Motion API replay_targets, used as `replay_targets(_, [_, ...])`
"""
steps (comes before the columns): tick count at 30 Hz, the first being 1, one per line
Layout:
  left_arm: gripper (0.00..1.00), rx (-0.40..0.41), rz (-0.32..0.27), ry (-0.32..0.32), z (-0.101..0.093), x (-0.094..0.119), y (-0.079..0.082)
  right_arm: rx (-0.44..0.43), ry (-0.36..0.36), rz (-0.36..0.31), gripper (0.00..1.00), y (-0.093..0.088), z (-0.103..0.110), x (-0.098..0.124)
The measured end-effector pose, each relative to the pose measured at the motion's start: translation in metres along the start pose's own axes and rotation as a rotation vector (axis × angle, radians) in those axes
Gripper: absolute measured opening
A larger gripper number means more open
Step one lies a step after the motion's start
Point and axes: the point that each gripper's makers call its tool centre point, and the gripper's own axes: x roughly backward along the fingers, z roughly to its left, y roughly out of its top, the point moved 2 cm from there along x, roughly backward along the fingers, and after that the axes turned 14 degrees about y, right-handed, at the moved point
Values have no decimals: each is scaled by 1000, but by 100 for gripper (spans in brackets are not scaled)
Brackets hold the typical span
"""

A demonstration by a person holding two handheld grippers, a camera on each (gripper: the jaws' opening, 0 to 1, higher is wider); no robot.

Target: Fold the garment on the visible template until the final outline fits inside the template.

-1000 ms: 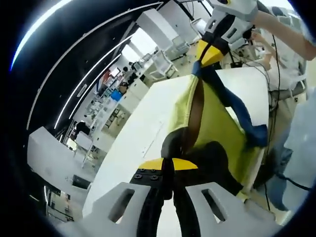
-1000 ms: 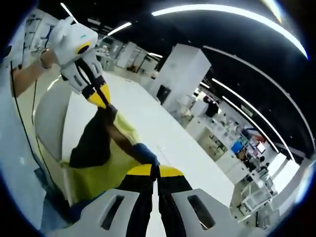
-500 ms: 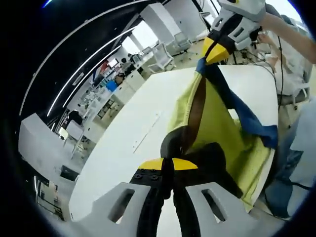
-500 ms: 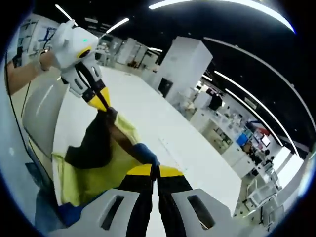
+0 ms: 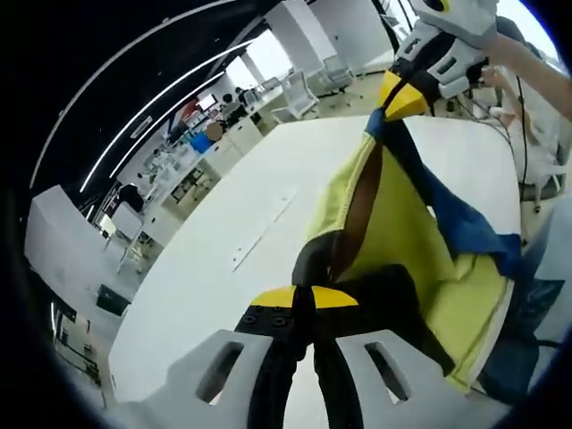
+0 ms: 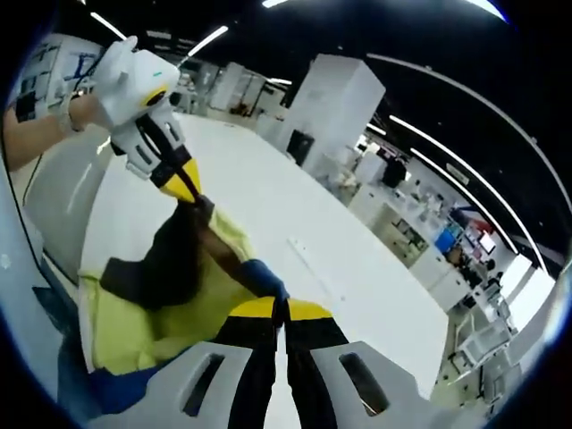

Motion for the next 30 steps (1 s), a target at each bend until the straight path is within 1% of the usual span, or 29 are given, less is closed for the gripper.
replay_targets(8, [0,20,20,-9,0,-11,-7,-28,16,13,2,-9,-5,-14])
replay_targets(13, [1,44,33,-17,1,-22,-13,-34,24,21,2,-14,-9,-24])
replay_targets(25, [1,124,59,-44,-1,-65,-25,-86,35,46,2,-38,-29,-52])
replay_targets(30, [1,156,66,-33,0,-85,-29,-104,38,55,2,-46,-37,-65])
